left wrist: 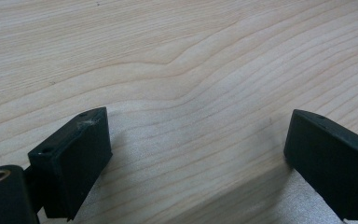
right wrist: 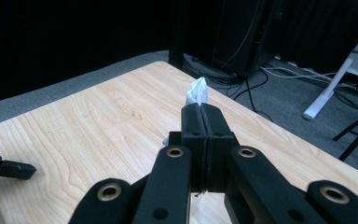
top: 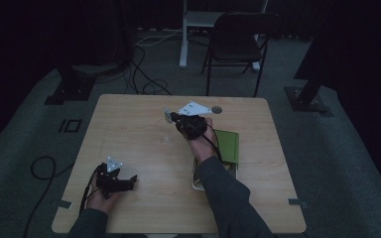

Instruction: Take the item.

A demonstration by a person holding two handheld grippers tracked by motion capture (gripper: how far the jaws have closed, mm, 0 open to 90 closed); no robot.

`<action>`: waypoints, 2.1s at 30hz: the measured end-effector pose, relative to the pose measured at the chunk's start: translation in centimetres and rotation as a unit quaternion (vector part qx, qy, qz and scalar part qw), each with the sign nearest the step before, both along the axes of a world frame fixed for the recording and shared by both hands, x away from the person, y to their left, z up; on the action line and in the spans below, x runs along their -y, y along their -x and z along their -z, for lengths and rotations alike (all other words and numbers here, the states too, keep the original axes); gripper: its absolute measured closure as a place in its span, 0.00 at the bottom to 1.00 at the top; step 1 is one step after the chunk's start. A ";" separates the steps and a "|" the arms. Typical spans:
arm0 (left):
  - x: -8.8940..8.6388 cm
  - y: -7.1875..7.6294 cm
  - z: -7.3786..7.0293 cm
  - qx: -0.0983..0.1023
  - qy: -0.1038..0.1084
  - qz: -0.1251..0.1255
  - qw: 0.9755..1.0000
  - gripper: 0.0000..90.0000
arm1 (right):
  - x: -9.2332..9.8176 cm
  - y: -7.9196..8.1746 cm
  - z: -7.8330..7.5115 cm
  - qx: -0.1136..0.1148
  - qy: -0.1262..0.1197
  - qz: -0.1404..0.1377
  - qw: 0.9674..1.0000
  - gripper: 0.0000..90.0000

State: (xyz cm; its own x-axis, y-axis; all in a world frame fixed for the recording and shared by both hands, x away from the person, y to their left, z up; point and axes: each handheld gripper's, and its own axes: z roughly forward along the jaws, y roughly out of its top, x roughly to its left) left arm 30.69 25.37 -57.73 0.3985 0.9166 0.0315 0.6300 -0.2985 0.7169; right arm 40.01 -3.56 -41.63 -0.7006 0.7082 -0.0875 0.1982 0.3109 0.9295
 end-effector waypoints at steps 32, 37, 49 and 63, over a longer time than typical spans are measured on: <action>0.0 0.0 0.0 0.000 -0.001 0.000 1.000 0.09 | -2.7 -3.0 2.3 -0.044 0.055 0.013 0.997 1.00; 0.0 0.0 0.0 -0.001 0.000 0.000 1.000 0.09 | -2.8 -3.2 2.6 -0.048 0.064 0.016 0.997 0.99; 0.0 0.0 0.0 -0.001 0.000 0.000 1.000 0.09 | -3.1 -3.7 3.1 -0.060 0.074 0.018 0.995 0.99; 0.0 0.0 0.0 -0.001 0.000 0.000 1.000 0.09 | -3.3 -3.7 3.1 -0.061 0.083 0.018 0.995 0.82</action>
State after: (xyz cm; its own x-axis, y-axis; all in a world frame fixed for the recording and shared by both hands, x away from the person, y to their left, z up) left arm 30.68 25.37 -57.72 0.3986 0.9167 0.0301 0.6316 -0.2981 0.7157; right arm 43.76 -0.21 -44.77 -0.6876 0.7158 -0.1216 0.3200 0.4491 0.8342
